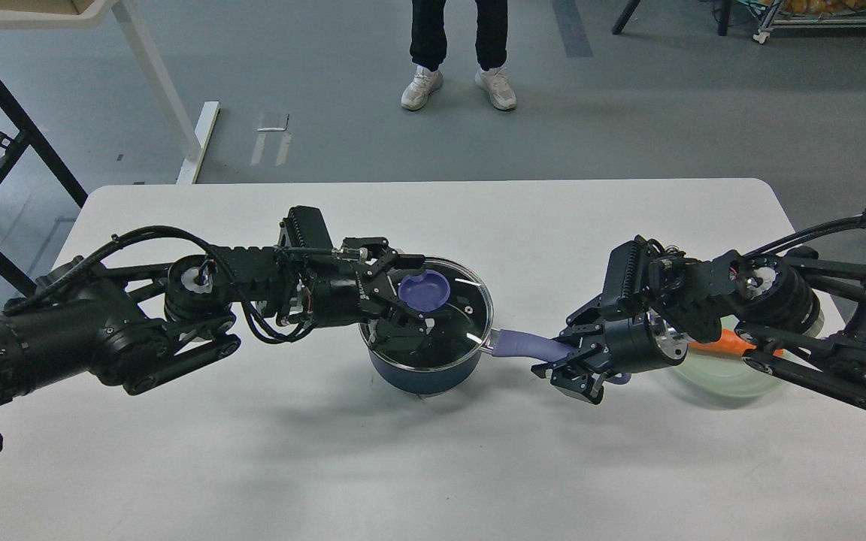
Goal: Open pot lid
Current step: 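Close the left gripper on the purple knob of the glass lid, then lift the glass lid off the pot and carry it away with left gripper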
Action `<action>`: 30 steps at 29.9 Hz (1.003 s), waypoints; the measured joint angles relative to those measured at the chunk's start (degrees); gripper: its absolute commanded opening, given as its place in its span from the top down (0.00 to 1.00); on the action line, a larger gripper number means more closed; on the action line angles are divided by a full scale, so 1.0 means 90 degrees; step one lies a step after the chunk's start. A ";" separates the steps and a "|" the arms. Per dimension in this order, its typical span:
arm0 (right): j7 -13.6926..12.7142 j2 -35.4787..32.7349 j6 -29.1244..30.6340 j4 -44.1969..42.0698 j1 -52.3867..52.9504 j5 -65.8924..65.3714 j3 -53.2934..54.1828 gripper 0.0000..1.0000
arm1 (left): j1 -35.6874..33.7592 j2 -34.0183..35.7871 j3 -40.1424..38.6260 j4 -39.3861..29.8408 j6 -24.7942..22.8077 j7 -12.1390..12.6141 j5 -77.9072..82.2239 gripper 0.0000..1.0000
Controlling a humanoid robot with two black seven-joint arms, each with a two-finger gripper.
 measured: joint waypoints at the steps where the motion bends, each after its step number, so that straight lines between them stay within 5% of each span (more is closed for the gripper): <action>1: 0.0000 0.0000 0.0002 0.0000 0.0000 0.0000 0.0000 0.66 | 0.0020 0.0000 0.0001 0.0000 0.0000 0.0000 -0.0001 0.18; 10: 0.0000 0.0001 0.0002 0.0000 0.0000 0.0000 0.0001 0.66 | 0.0040 -0.0007 -0.0005 -0.0002 0.0001 -0.0001 -0.0001 0.41; 17: 0.0000 0.0001 -0.0001 0.0000 -0.0010 0.0000 0.0001 0.66 | 0.0016 -0.0013 -0.0007 -0.0017 0.0001 -0.0001 -0.0001 0.73; 30: 0.0000 0.0007 -0.0003 0.0000 -0.0010 0.0000 0.0001 0.66 | -0.0091 0.0281 -0.0107 -0.0332 0.0149 -0.0004 -0.0060 0.78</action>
